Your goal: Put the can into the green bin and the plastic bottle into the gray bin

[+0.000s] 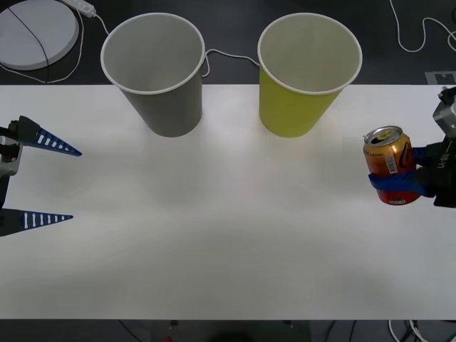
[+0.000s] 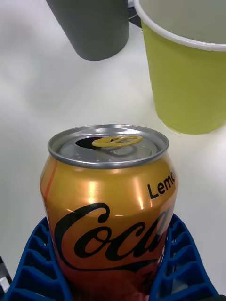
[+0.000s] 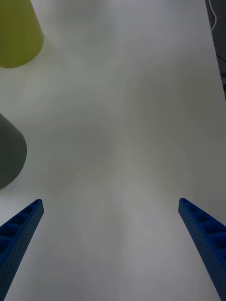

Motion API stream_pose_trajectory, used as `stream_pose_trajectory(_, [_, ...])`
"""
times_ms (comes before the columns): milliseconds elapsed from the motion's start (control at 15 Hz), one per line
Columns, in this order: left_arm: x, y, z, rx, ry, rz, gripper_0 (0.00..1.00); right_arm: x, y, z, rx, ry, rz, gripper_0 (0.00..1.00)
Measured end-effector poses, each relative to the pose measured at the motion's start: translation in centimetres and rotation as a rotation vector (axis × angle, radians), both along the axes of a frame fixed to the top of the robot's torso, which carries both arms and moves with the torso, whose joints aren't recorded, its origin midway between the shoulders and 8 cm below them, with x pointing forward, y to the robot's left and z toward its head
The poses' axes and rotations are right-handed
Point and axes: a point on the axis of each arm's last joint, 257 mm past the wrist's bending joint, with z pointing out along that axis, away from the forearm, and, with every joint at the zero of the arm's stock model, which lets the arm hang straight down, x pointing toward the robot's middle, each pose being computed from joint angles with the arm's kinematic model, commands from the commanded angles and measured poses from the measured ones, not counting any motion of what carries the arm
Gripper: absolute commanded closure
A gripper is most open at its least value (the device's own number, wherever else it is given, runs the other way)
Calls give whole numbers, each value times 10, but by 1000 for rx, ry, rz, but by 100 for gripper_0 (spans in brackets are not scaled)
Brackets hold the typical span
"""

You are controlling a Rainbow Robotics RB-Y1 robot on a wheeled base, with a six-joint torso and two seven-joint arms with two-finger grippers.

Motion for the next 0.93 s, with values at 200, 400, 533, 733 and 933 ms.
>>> stream_pose_trajectory(200, [0, 0, 0, 0, 0, 0, 0, -2, -10, 21, -17, 45, -28, 100])
stream_pose_trajectory(400, [0, 0, 0, 0, 0, 0, 0, 2, -18, 40, -50, 76, -69, 100])
stream_pose_trajectory(533, [0, 0, 0, 0, 0, 0, 0, 6, -18, 52, -76, 95, -94, 100])
stream_pose_trajectory(733, [0, 0, 0, 0, 0, 0, 0, 17, -22, 72, -133, 115, -104, 100])
stream_pose_trajectory(933, [0, 0, 0, 0, 0, 0, 0, 38, -28, 98, -177, 124, -104, 100])
